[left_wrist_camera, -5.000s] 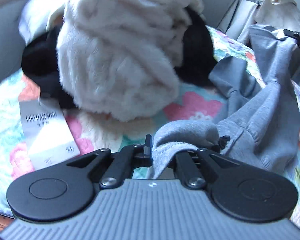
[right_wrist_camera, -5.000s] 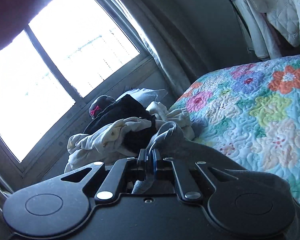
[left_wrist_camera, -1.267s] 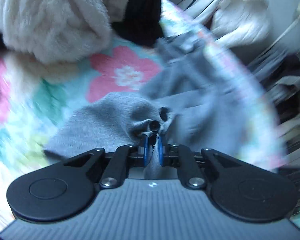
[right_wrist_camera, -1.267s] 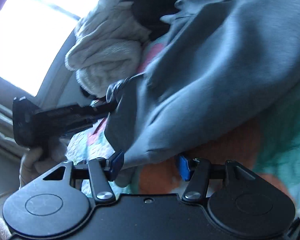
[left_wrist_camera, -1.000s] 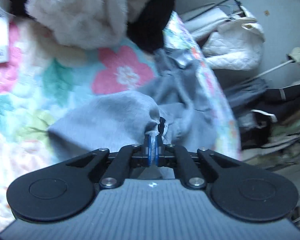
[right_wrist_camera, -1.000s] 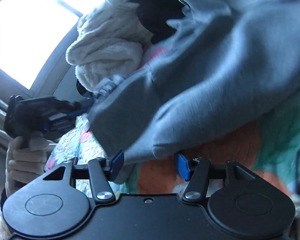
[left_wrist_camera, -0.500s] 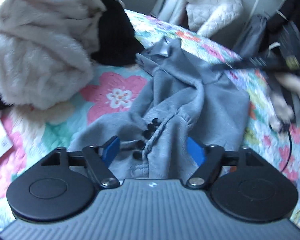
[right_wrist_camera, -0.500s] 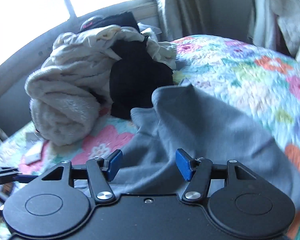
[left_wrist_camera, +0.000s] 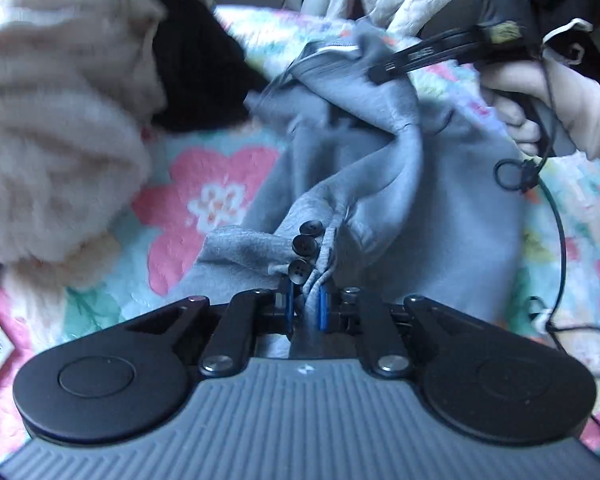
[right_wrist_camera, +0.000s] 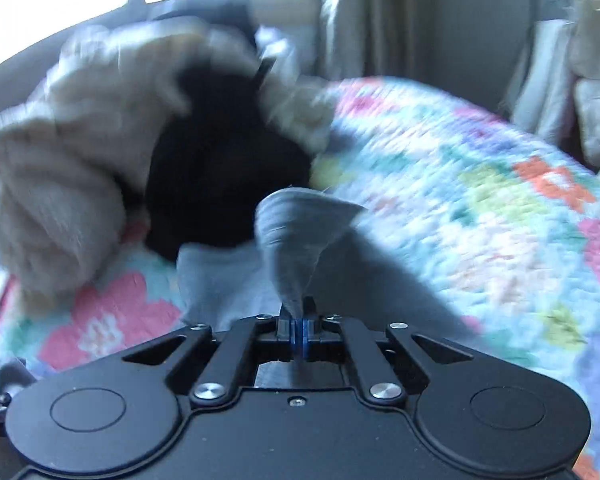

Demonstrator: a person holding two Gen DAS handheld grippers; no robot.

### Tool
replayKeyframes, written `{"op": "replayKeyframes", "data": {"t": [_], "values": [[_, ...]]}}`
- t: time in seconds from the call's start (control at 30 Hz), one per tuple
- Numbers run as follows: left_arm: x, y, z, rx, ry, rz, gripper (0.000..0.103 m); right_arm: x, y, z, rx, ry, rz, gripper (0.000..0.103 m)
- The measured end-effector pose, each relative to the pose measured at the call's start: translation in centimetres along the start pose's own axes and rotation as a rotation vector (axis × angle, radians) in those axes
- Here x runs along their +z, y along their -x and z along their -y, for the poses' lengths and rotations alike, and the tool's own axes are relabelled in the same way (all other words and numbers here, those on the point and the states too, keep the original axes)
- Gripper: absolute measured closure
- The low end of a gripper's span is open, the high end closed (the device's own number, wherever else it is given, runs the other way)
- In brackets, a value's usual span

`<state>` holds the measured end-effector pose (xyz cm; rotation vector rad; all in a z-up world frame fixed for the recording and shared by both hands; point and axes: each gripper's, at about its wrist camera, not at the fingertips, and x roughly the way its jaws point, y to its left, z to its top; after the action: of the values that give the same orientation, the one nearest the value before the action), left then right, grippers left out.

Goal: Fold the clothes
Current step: 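Grasp the hood drawstring edge with the left gripper while the right gripper grasps the cuff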

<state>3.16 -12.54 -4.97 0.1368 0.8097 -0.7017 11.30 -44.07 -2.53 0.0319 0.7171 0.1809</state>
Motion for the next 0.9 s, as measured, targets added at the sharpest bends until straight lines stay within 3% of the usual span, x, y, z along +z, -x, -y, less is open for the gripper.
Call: {"op": "replayKeyframes", "data": {"t": [0.13, 0.2, 0.33, 0.43, 0.5, 0.63, 0.73, 0.83, 0.9], "values": [[0.8, 5.9, 4.3, -0.130, -0.025, 0.038, 0.092, -1.3, 14.2, 3.8, -0.002, -0.154, 0.159, 0.099], [0.2, 8.4, 7.2, -0.239, -0.037, 0.047, 0.092, -2.9, 21.4, 5.5, -0.007, -0.232, 0.224, 0.099], [-2.9, 10.0, 13.5, -0.440, -0.022, -0.051, 0.092, -10.0, 32.6, 8.4, -0.054, -0.443, 0.282, 0.099], [-6.7, 7.6, 17.1, -0.467, -0.015, -0.183, 0.092, -18.7, 35.4, 10.0, -0.136, -0.635, 0.268, 0.099], [-9.1, 5.3, 18.5, -0.460, -0.003, -0.283, 0.091, -24.8, 34.8, 10.5, -0.207, -0.740, 0.233, 0.098], [-12.4, 1.8, 18.8, -0.354, -0.027, -0.406, 0.091, -34.8, 31.1, 11.2, -0.222, -0.997, 0.205, 0.089], [-13.0, 1.2, 19.0, -0.317, -0.047, -0.426, 0.089, -39.0, 29.6, 10.4, -0.210, -1.126, 0.181, 0.080], [-13.2, 0.9, 19.4, -0.299, -0.064, -0.435, 0.088, -40.3, 30.4, 9.3, -0.205, -1.158, 0.193, 0.065], [-13.0, 0.7, 19.9, -0.286, -0.080, -0.434, 0.088, -39.9, 32.2, 8.8, -0.263, -1.124, 0.180, 0.063]]}}
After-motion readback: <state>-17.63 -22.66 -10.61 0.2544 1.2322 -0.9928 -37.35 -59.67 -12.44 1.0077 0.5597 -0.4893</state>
